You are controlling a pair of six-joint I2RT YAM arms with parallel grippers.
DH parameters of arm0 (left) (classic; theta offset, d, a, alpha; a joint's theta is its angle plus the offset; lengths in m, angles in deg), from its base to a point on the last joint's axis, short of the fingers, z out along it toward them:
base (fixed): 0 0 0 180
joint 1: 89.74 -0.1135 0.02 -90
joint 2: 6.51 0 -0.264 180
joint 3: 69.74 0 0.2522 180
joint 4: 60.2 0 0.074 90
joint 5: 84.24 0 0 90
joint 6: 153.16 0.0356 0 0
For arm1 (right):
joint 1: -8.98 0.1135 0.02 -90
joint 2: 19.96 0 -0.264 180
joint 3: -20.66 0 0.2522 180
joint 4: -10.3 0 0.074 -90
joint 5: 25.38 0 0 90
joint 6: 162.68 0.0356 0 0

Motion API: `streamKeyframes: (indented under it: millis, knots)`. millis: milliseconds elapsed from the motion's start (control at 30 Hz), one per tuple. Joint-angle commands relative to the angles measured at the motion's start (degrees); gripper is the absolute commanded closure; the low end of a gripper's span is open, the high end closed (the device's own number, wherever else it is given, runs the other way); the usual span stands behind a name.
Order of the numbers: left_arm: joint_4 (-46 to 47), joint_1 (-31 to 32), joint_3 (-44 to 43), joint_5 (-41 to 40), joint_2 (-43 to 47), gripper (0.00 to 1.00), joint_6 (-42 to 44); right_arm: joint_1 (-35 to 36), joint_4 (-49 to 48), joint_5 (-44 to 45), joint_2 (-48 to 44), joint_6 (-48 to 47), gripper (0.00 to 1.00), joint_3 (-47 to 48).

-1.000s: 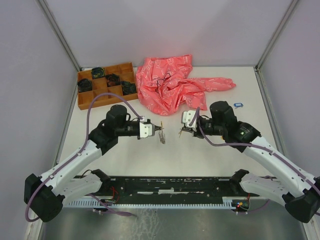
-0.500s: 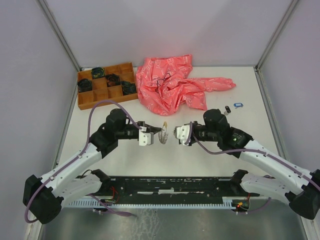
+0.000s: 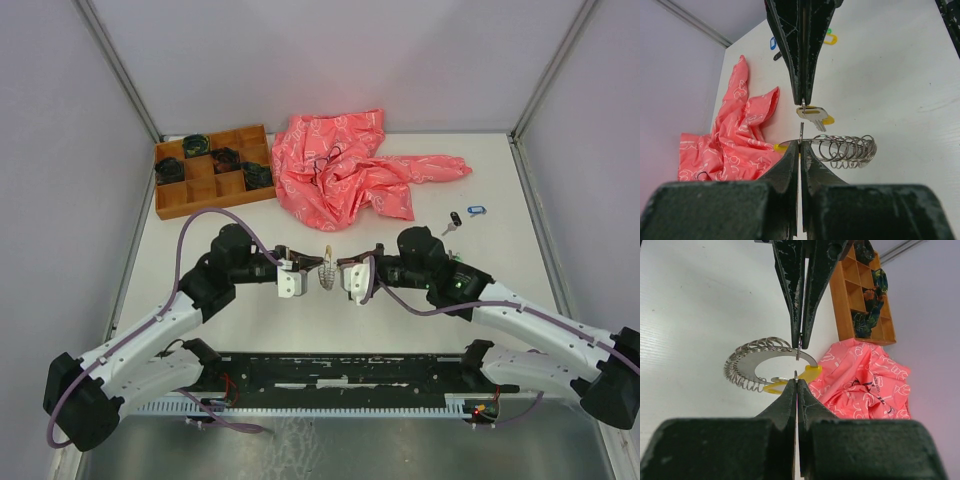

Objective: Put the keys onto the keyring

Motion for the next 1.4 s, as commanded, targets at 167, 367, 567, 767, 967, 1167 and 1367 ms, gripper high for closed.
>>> streamKeyframes:
  millis: [167,367,567,767,967,1167,1367]
  knots:
    - [4.89,0.41,0.15,-0.56,1.45,0.97,-0.92,1.75,-4.97,3.74,1.4,-0.68,0.99,0.1]
    - [4.91,0.48,0.06,-0.65,1.12,0.97,-1.48,1.95,-5.46,3.82,1.39,-0.34,0.99,-0.04]
    - [4.89,0.38,-0.07,-0.34,1.01,0.97,-1.75,2.04,-5.83,3.49,1.38,0.19,0.99,0.0]
    - [4.89,0.42,-0.16,-0.29,0.83,0.97,-1.87,2.13,-5.68,2.63,1.31,0.87,0.99,0.09]
    - [4.89,0.39,-0.23,-0.21,0.74,0.97,-2.19,2.21,-5.77,2.62,1.3,1.28,0.99,0.14]
    - [4.89,0.41,-0.27,-0.03,0.7,0.97,-2.33,2.17,-6.01,2.8,1.03,2.07,0.99,0.14]
    - [4.89,0.41,-0.33,0.05,0.74,0.97,-2.48,2.17,-6.21,2.18,0.97,2.65,0.99,0.18]
